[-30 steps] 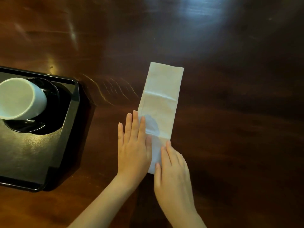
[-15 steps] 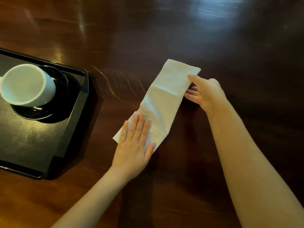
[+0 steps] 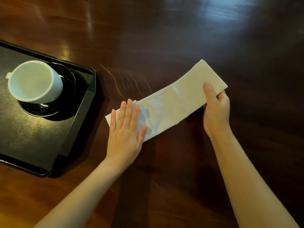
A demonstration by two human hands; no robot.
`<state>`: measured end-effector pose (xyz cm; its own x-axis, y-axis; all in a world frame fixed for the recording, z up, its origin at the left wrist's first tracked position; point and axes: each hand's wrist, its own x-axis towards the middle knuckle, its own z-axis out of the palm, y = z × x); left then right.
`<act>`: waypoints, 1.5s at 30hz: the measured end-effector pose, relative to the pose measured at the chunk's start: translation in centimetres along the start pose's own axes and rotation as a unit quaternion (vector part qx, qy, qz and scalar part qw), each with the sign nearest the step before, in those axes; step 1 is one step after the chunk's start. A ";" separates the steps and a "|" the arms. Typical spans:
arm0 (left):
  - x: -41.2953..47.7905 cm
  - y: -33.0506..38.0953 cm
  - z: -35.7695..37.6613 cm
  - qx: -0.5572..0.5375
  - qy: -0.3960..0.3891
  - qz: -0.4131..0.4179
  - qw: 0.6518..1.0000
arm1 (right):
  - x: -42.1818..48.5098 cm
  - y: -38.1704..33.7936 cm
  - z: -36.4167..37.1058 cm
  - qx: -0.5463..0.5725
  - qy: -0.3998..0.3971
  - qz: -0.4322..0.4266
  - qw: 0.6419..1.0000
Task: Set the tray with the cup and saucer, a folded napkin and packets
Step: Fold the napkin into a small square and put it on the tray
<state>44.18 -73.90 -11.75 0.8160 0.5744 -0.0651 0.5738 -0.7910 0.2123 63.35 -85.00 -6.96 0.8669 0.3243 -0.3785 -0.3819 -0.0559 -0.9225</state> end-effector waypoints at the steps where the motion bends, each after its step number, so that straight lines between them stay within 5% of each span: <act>1: 0.2 0.4 0.2 0.001 0.006 -0.015 1.000 | 0.1 0.2 0.3 0.034 -0.023 0.007 0.999; 4: 0.7 1.0 1.0 0.018 -0.001 -0.037 0.999 | 0.5 0.7 1.1 0.047 -0.066 -0.007 0.997; 7: 0.8 0.9 1.4 0.036 -0.010 -0.037 0.999 | 0.1 1.6 1.7 -0.098 -0.132 -0.129 0.978; 8: 0.7 0.8 1.4 0.037 -0.011 -0.032 0.999 | 0.0 2.1 1.8 -0.185 -0.177 -0.212 0.943; 10: 0.6 0.6 1.4 0.035 -0.011 -0.019 0.999 | -0.3 3.6 1.8 -0.382 -0.279 -0.344 0.811; 12: 0.6 0.4 1.3 0.030 -0.012 -0.010 0.999 | -0.5 4.6 1.9 -0.514 -0.317 -0.388 0.696; 15: 0.7 0.3 1.2 0.029 -0.018 0.002 0.999 | -0.4 5.3 1.6 -0.602 -0.323 -0.399 0.612; 18: 0.8 0.0 1.1 0.029 -0.020 0.005 0.999 | -0.2 5.4 1.5 -0.644 -0.330 -0.393 0.568; 24: 0.6 -0.6 0.7 0.027 -0.029 0.017 0.999 | -0.9 5.9 1.4 -0.671 -0.349 -0.373 0.537; 31: 1.1 -1.7 0.4 0.028 -0.043 0.053 0.997 | -1.3 5.6 1.6 -0.666 -0.325 -0.369 0.560; 39: 2.2 -3.0 0.2 0.053 -0.047 0.114 0.991 | 1.3 4.4 2.7 -0.705 -0.345 -0.346 0.515; 45: 2.8 -3.8 -0.1 0.054 -0.063 0.151 0.985 | 0.1 4.9 2.4 -0.715 -0.334 -0.339 0.513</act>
<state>44.24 -69.26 -12.59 0.9490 0.2836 -0.1376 0.3016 -0.9438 0.1354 60.85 -83.01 -11.32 0.1598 0.9509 -0.2650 0.9732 -0.1967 -0.1190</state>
